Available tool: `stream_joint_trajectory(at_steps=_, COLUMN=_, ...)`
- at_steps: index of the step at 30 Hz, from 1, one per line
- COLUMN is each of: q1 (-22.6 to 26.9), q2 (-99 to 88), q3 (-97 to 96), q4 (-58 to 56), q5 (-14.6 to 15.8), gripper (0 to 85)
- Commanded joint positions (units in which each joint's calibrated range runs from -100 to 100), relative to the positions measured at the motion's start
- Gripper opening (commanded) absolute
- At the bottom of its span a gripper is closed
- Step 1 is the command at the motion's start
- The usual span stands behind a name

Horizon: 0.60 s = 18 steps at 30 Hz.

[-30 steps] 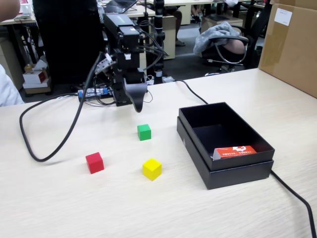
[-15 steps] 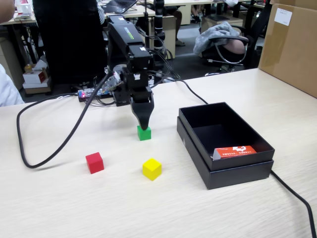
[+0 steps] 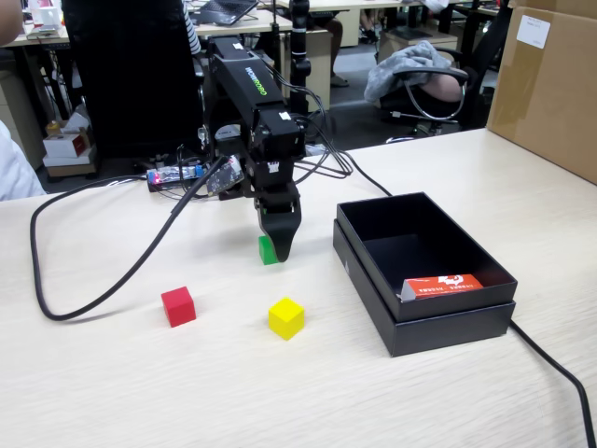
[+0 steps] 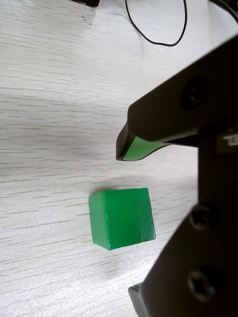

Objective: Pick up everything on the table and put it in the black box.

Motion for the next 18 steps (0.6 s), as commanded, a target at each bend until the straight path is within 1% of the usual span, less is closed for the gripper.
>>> stream_joint_trajectory(at_steps=1, q1=0.0, q2=0.1, q3=3.6, q4=-0.2, q5=0.1, gripper=49.6)
stream_joint_trajectory(at_steps=18, q1=-0.1, q2=3.2, q3=3.6, q4=-0.2, q5=-0.5, gripper=49.6)
